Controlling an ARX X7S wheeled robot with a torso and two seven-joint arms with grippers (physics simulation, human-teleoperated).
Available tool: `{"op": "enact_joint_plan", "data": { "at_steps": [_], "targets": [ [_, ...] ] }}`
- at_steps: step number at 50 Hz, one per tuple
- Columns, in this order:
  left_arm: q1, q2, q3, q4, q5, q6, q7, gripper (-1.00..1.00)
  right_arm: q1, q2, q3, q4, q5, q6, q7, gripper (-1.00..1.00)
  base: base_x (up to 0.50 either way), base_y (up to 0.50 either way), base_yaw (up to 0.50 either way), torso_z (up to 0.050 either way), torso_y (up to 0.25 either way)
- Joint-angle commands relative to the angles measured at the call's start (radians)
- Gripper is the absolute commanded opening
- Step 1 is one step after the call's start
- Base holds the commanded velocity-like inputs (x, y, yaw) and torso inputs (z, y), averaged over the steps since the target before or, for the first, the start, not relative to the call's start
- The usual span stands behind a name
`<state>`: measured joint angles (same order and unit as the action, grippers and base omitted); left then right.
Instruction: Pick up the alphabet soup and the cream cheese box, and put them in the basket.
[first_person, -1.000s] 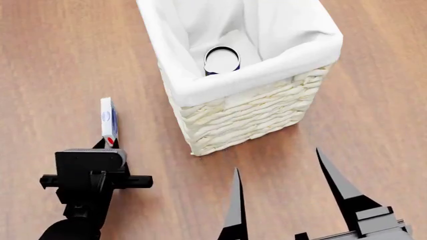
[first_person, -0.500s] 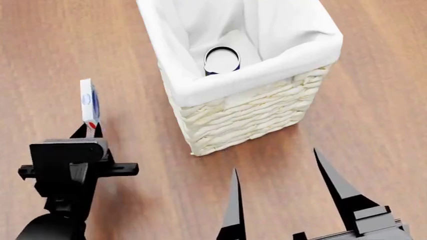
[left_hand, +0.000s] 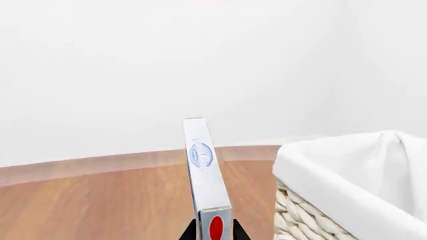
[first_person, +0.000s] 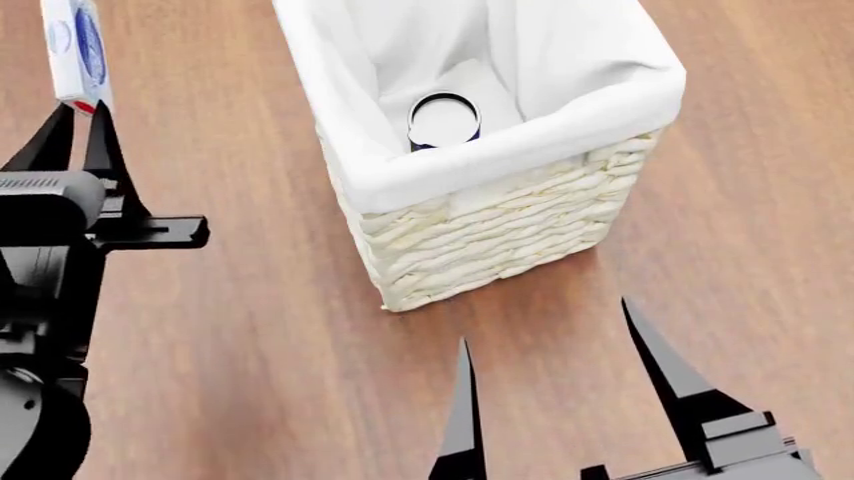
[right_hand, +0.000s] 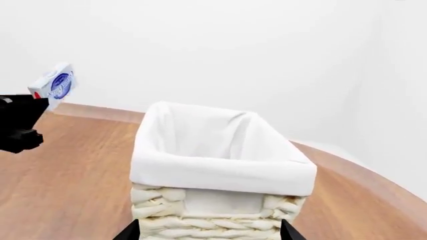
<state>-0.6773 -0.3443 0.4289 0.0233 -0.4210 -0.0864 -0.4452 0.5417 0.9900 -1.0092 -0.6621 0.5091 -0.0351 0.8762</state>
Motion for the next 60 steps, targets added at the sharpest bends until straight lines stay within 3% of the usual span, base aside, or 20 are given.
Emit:
{"op": "enact_joint_plan", "data": {
  "at_steps": [1, 13, 19, 22, 25, 27, 29, 31, 34, 35, 36, 40, 46, 57, 60],
  "targets": [
    [-0.133, -0.025, -0.004, 0.112, 0.006, -0.076, -0.007, -1.00, -0.008, 0.005, -0.001, -0.014, -0.007, 0.000, 0.008, 1.00, 0.00, 0.00, 0.00, 0.000, 0.000],
    [-0.281, 0.003, 0.025, 0.090, 0.004, -0.120, 0.042, -1.00, -0.014, 0.007, 0.000, -0.016, -0.010, 0.003, 0.014, 1.00, 0.00, 0.00, 0.00, 0.000, 0.001],
    [-0.401, 0.030, 0.039, 0.045, -0.012, -0.157, 0.088, -1.00, -0.019, 0.017, 0.004, -0.025, -0.010, 0.002, 0.021, 1.00, 0.00, 0.00, 0.00, 0.000, 0.000],
    [-0.526, 0.063, 0.068, -0.037, -0.038, -0.197, 0.176, -1.00, -0.032, 0.013, 0.000, -0.012, -0.026, -0.016, 0.021, 1.00, 0.00, 0.00, 0.00, 0.000, 0.000],
    [-0.548, 0.068, 0.072, -0.051, -0.025, -0.195, 0.174, -1.00, -0.035, 0.011, -0.001, -0.005, -0.029, -0.020, 0.020, 1.00, 0.00, 0.00, 0.00, 0.000, 0.000],
    [-0.659, 0.092, 0.081, -0.119, -0.061, -0.232, 0.255, -1.00, -0.036, 0.014, -0.001, -0.006, -0.028, -0.019, 0.019, 1.00, 0.00, 0.00, 0.00, 0.010, 0.005],
    [-0.660, 0.092, 0.081, -0.120, -0.062, -0.231, 0.255, -1.00, -0.036, 0.014, -0.001, -0.006, -0.028, -0.019, 0.019, 1.00, 0.00, 0.00, 0.00, 0.000, 0.000],
    [-0.758, 0.133, 0.121, -0.239, -0.105, -0.255, 0.406, -1.00, -0.023, 0.015, 0.005, -0.013, -0.011, -0.005, 0.017, 1.00, 0.00, 0.00, 0.00, 0.000, 0.000],
    [-0.810, 0.155, 0.164, -0.328, -0.094, -0.242, 0.497, -1.00, -0.033, 0.004, -0.001, 0.008, -0.024, -0.018, 0.011, 1.00, 0.00, 0.00, 0.00, 0.000, 0.000],
    [-0.839, 0.167, 0.174, -0.368, -0.127, -0.260, 0.576, -1.00, -0.021, 0.008, 0.002, -0.011, -0.008, 0.004, 0.012, 1.00, 0.00, 0.00, 0.00, 0.000, 0.000],
    [-0.840, 0.168, 0.174, -0.371, -0.127, -0.258, 0.577, -1.00, -0.021, 0.008, 0.002, -0.012, -0.007, 0.005, 0.013, 1.00, 0.00, 0.00, 0.00, 0.000, 0.000],
    [-0.861, 0.153, 0.196, -0.322, -0.283, -0.402, 0.766, -1.00, -0.028, -0.004, -0.003, 0.010, -0.016, -0.002, 0.010, 1.00, 0.00, 0.00, 0.00, 0.000, 0.000],
    [-0.842, 0.123, 0.245, -0.298, -0.326, -0.470, 0.861, -1.00, -0.017, -0.002, 0.002, -0.002, 0.000, 0.015, 0.009, 1.00, 0.00, 0.00, 0.00, 0.000, 0.002],
    [-0.889, 0.137, 0.259, -0.406, -0.386, -0.625, 0.872, -1.00, -0.023, -0.003, 0.001, -0.004, -0.001, 0.012, 0.009, 1.00, 0.00, 0.00, 0.00, 0.000, 0.000],
    [-0.886, 0.128, 0.290, -0.396, -0.359, -0.610, 0.890, -1.00, -0.022, -0.004, 0.001, -0.005, 0.001, 0.015, 0.009, 1.00, 0.00, 0.00, 0.00, 0.000, 0.003]
  ]
}}
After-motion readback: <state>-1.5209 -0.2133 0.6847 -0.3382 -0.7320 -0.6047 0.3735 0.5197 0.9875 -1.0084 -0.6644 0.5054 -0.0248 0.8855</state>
